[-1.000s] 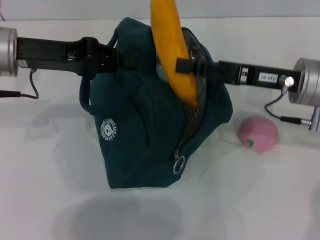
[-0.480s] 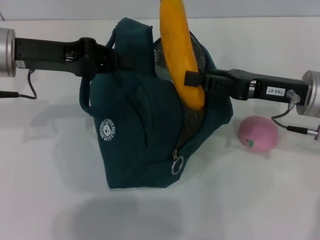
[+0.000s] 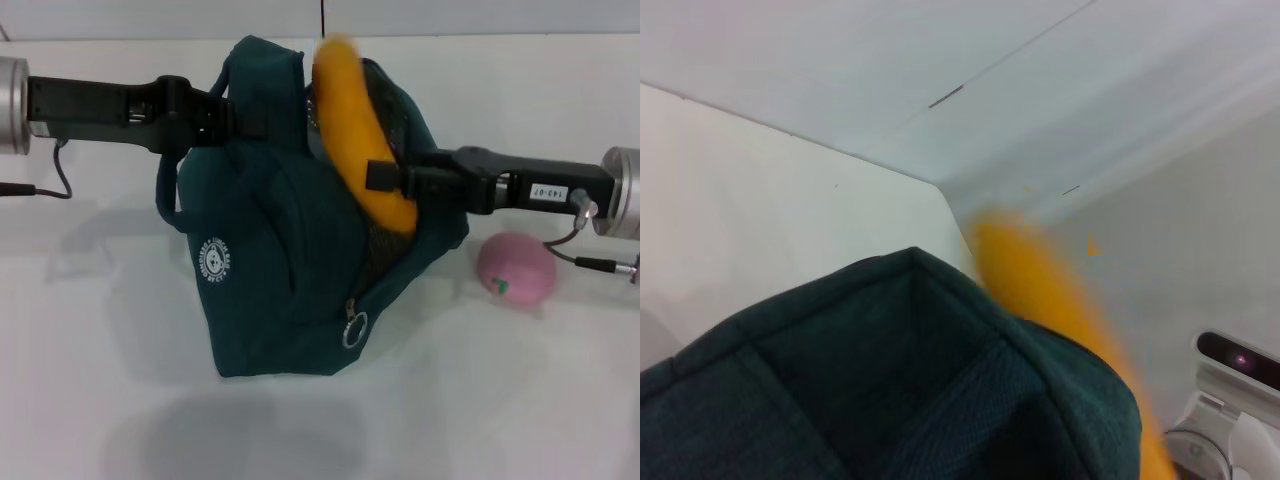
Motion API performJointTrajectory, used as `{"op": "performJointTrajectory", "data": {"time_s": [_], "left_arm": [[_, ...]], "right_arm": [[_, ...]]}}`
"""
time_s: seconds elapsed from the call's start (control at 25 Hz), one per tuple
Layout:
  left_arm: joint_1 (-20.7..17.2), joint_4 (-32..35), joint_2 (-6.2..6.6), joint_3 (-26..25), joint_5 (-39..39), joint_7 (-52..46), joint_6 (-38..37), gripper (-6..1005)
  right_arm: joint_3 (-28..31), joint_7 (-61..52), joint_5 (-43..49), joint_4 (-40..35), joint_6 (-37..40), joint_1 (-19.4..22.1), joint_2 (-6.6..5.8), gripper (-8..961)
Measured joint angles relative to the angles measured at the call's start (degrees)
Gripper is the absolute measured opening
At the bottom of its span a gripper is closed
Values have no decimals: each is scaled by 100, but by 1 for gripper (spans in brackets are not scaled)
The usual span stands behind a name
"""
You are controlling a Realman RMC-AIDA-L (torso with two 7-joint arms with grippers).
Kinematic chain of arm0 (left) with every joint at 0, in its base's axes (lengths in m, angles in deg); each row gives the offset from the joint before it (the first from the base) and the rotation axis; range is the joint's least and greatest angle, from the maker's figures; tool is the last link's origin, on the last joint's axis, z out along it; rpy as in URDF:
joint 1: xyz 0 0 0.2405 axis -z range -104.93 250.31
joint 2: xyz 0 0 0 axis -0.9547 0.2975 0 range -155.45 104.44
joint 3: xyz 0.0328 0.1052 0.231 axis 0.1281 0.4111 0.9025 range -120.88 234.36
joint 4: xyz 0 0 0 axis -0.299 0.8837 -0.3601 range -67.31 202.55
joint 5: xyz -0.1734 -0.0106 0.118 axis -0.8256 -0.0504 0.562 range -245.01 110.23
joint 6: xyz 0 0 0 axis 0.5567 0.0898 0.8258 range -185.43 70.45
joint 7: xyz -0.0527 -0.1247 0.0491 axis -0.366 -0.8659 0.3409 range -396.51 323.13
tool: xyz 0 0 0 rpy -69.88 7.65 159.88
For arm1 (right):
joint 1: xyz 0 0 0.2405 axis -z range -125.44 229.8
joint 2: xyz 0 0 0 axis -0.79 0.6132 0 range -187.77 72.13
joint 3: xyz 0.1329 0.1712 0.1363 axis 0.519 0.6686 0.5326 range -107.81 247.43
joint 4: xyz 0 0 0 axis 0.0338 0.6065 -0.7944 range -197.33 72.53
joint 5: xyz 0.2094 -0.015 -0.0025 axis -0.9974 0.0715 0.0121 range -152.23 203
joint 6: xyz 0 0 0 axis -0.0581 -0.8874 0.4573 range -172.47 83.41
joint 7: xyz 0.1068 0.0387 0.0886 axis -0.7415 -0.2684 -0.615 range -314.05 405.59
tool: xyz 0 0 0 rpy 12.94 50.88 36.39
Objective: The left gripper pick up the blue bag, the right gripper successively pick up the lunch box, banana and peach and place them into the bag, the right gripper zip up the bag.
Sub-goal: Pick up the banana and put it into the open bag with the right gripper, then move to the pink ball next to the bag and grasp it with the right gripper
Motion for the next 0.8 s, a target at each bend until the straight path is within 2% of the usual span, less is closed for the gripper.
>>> {"op": "performJointTrajectory", "data": {"time_s": [0.16,0.32,0.48,0.64,0.8], "left_arm": [[0,0,0,0,1,2,0,40],[-1,0,1,0,1,-1,-6,40],[-6,0,7,0,1,-9,-9,40],[-8,0,11,0,-2,-19,-9,40],[-15,0,12,0,-15,-25,-9,40]], "right_arm": [[-130,-62,0,-5,28,2,-17,547],[-140,-181,4,-98,84,43,-44,647],[-174,-474,22,-679,92,322,-52,747],[-218,-859,203,-1290,12,586,-65,789],[-165,-1076,302,-1617,-12,681,-113,810]]}}
